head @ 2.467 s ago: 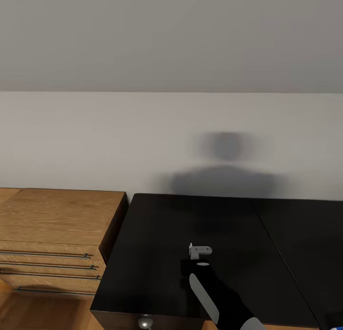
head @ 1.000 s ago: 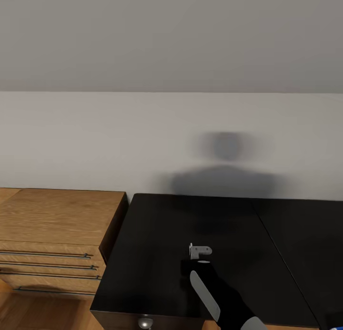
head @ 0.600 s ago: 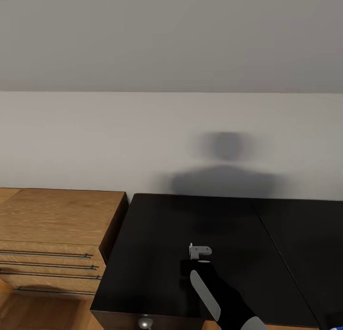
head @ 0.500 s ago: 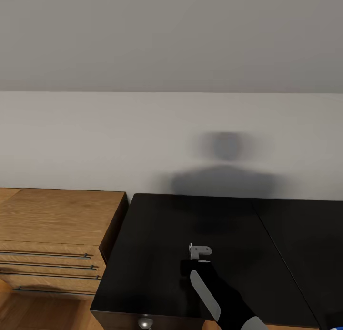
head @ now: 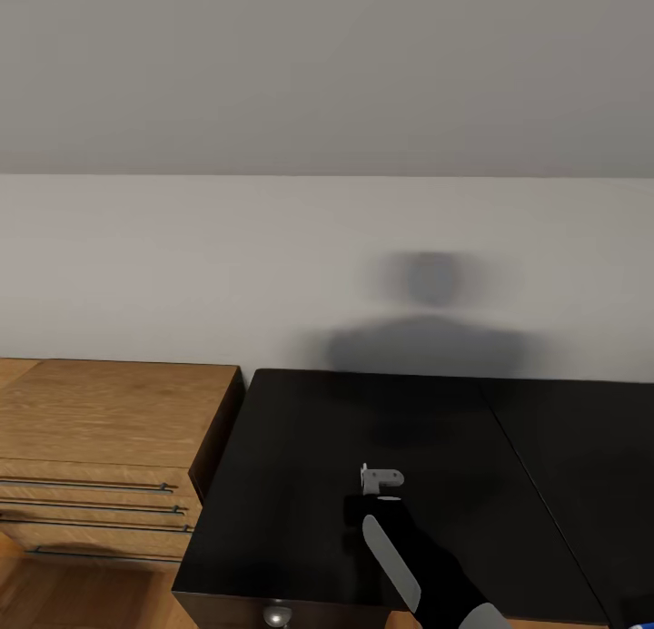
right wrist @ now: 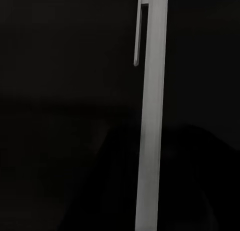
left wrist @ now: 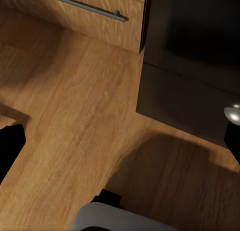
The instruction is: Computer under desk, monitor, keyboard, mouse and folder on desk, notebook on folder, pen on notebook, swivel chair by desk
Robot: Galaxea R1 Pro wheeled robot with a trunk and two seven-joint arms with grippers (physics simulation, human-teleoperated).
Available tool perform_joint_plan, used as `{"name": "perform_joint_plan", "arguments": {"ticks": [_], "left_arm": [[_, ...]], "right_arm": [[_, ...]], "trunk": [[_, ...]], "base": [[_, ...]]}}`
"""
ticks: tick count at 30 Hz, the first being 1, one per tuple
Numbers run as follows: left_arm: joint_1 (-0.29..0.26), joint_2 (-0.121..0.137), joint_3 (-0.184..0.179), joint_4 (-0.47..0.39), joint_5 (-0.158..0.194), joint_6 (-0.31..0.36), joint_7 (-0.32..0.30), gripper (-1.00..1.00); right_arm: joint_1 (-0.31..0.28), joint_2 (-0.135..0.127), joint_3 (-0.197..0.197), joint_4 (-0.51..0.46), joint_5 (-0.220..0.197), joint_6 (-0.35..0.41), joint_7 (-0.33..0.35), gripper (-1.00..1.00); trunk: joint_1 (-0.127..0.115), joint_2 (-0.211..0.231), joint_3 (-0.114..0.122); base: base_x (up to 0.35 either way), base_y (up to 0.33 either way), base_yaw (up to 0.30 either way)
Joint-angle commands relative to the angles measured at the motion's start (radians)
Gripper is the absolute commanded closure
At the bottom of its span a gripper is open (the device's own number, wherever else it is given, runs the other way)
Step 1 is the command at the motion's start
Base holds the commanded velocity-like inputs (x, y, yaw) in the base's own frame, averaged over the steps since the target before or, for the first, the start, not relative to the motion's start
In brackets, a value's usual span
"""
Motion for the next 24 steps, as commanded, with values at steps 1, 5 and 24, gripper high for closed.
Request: {"name": "perform_joint_plan", "arguments": {"ticks": [1, 5, 24], "left_arm": [[-0.001, 0.000, 0.002, 0.000, -0.011, -0.002, 0.010, -1.00], [-0.001, 0.000, 0.002, 0.000, -0.011, -0.002, 0.009, -1.00], [-0.001, 0.000, 0.002, 0.000, -0.012, -0.002, 0.008, -1.00]], "right_arm": [[0.000, 0.000, 0.002, 0.013, -0.035, 0.003, -0.011, 1.00], [0.000, 0.000, 0.002, 0.013, -0.035, 0.003, -0.011, 1.00], [0.000, 0.000, 0.002, 0.014, -0.035, 0.001, -0.011, 1.00]], "trunk": [[-0.004, 0.006, 0.002], [-0.011, 0.020, 0.008], [-0.011, 0.020, 0.008]], "base": [[0.000, 0.000, 0.000], [0.000, 0.000, 0.000], [0.000, 0.000, 0.000]]}}
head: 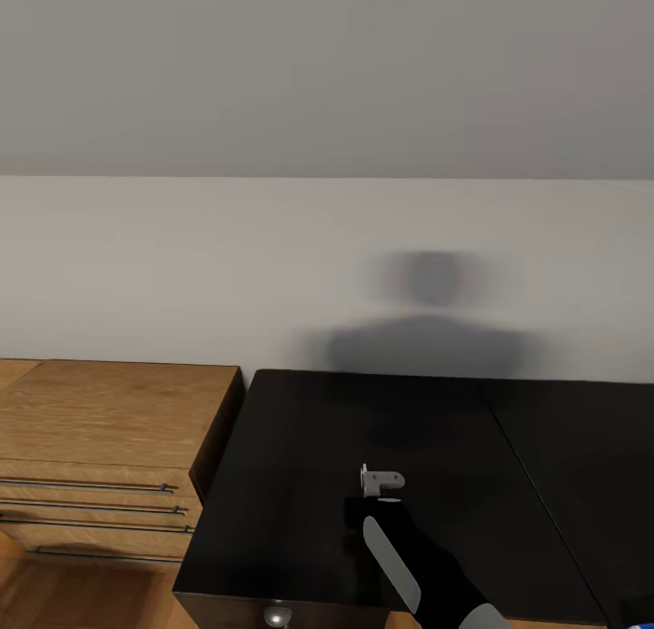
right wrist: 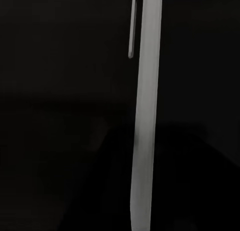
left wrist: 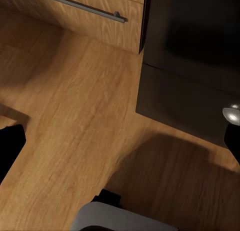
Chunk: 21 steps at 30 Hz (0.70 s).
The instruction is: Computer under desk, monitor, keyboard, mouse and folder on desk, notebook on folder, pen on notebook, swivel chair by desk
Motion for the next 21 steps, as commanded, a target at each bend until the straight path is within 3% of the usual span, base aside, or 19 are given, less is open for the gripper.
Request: {"name": "perform_joint_plan", "arguments": {"ticks": [1, 5, 21], "left_arm": [[0.000, 0.000, 0.002, 0.000, -0.011, -0.002, 0.009, -1.00], [-0.001, 0.000, 0.002, 0.000, -0.011, -0.002, 0.010, -1.00], [0.000, 0.000, 0.002, 0.000, -0.011, -0.002, 0.009, -1.00]], "right_arm": [[0.000, 0.000, 0.002, 0.000, -0.038, 0.000, -0.009, 1.00], [0.000, 0.000, 0.002, 0.000, -0.038, 0.000, -0.009, 1.00], [0.000, 0.000, 0.002, 0.000, -0.038, 0.000, -0.009, 1.00]], "trunk": [[0.000, -0.001, -0.001], [-0.015, 0.027, 0.011], [-0.015, 0.027, 0.011]], "base": [[0.000, 0.000, 0.000], [0.000, 0.000, 0.000], [0.000, 0.000, 0.000]]}}
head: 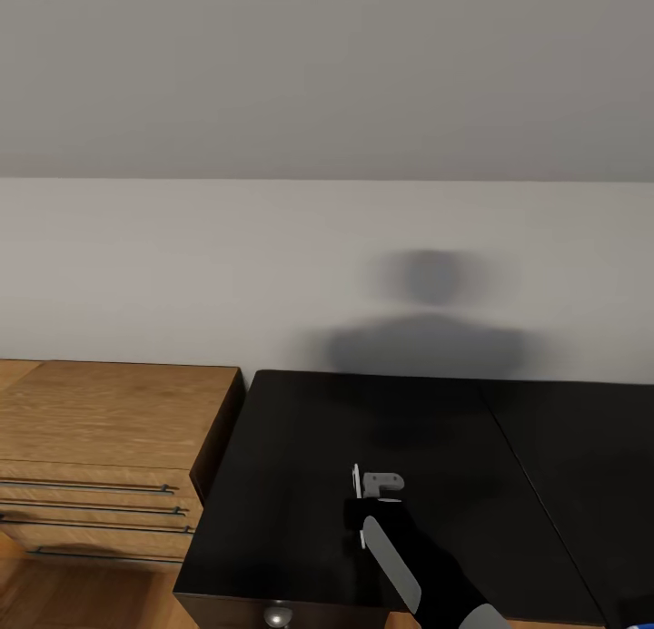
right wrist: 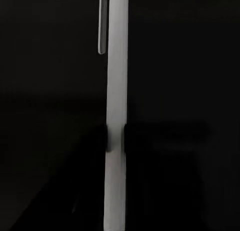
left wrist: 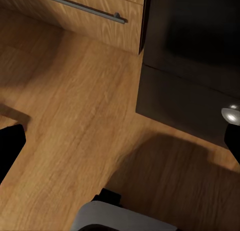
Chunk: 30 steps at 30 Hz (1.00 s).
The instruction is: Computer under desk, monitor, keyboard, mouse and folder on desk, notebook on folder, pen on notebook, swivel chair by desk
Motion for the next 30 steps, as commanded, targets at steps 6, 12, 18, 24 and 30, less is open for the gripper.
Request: {"name": "perform_joint_plan", "arguments": {"ticks": [6, 12, 18, 24, 30], "left_arm": [[-0.001, 0.000, 0.002, 0.000, -0.011, -0.002, 0.010, -1.00], [-0.001, 0.000, 0.002, 0.000, -0.011, -0.002, 0.010, -1.00], [-0.001, 0.001, 0.003, 0.000, -0.011, -0.002, 0.011, -1.00], [-0.001, 0.002, 0.002, 0.000, -0.011, -0.002, 0.011, -1.00], [-0.001, 0.002, 0.002, 0.000, -0.011, -0.001, 0.010, -1.00]], "right_arm": [[-0.001, 0.000, 0.003, -0.002, -0.014, 0.000, -0.012, 1.00], [-0.001, 0.000, 0.003, -0.002, -0.014, -0.001, -0.012, 1.00], [-0.001, 0.000, 0.003, -0.002, -0.014, -0.007, -0.014, 1.00], [-0.001, -0.003, 0.002, -0.022, -0.014, -0.008, -0.015, 1.00], [-0.001, -0.025, 0.002, -0.090, -0.014, 0.012, -0.015, 1.00]], "trunk": [[0.000, -0.001, -0.001], [0.000, -0.001, -0.001], [-0.019, 0.034, 0.015], [-0.042, 0.076, 0.033], [-0.065, 0.118, 0.052]], "base": [[0.000, 0.000, 0.000], [0.000, 0.000, 0.000], [0.000, 0.000, 0.000], [0.000, 0.000, 0.000], [0.000, 0.000, 0.000]]}}
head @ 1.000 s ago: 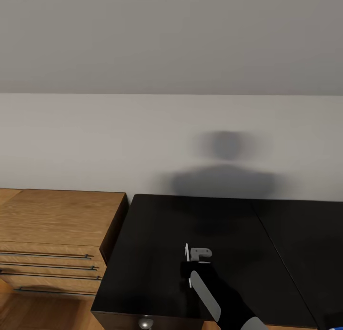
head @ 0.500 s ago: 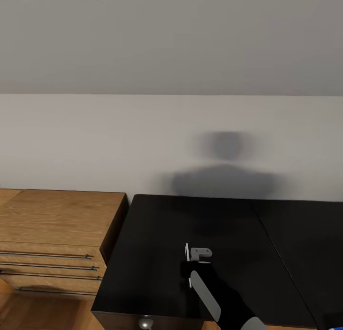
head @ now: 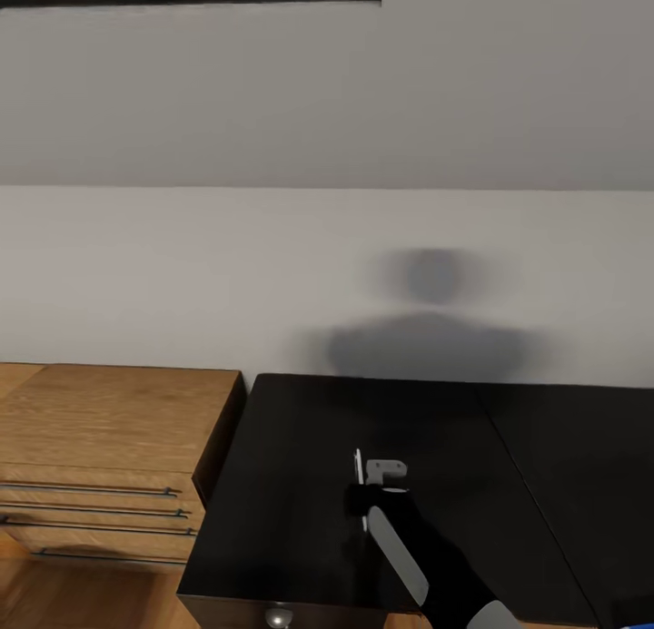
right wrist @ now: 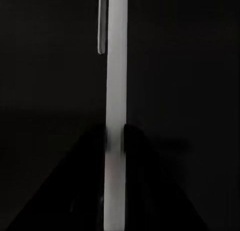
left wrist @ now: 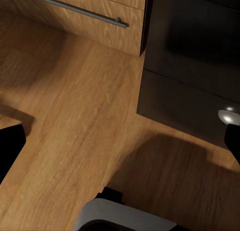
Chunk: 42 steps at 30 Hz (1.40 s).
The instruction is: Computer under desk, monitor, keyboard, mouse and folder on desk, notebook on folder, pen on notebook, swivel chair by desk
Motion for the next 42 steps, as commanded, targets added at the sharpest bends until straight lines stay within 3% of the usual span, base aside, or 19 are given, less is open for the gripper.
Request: {"name": "perform_joint_plan", "arguments": {"ticks": [1, 7, 14, 35, 42], "left_arm": [[-0.001, 0.000, 0.002, 0.000, -0.011, -0.002, 0.009, -1.00], [0.000, -0.001, 0.002, 0.000, -0.011, -0.002, 0.009, -1.00], [-0.001, 0.000, 0.002, 0.000, -0.011, 0.000, 0.009, -1.00], [-0.001, 0.002, 0.001, 0.000, -0.012, 0.000, 0.009, -1.00], [-0.001, 0.002, 0.001, 0.000, -0.012, 0.002, 0.009, -1.00]], "right_arm": [[-0.001, -0.008, 0.002, -0.014, -0.013, 0.006, -0.009, 1.00], [-0.001, -0.042, 0.003, -0.106, -0.015, 0.059, -0.009, 1.00], [-0.001, -0.048, 0.003, -0.150, -0.015, 0.127, -0.009, 1.00], [-0.001, -0.066, 0.000, -0.198, -0.015, 0.198, -0.009, 1.00], [-0.001, -0.068, -0.053, -0.198, -0.016, 0.207, -0.009, 1.00]], "trunk": [[-0.004, 0.006, 0.002], [-0.027, 0.048, 0.021], [-0.054, 0.097, 0.045], [-0.054, 0.097, 0.050], [-0.054, 0.097, 0.050]], "base": [[0.000, 0.000, 0.000], [0.000, 0.000, 0.000], [0.000, 0.000, -0.052], [0.000, 0.000, -0.235], [-0.043, -0.033, -0.258]]}}
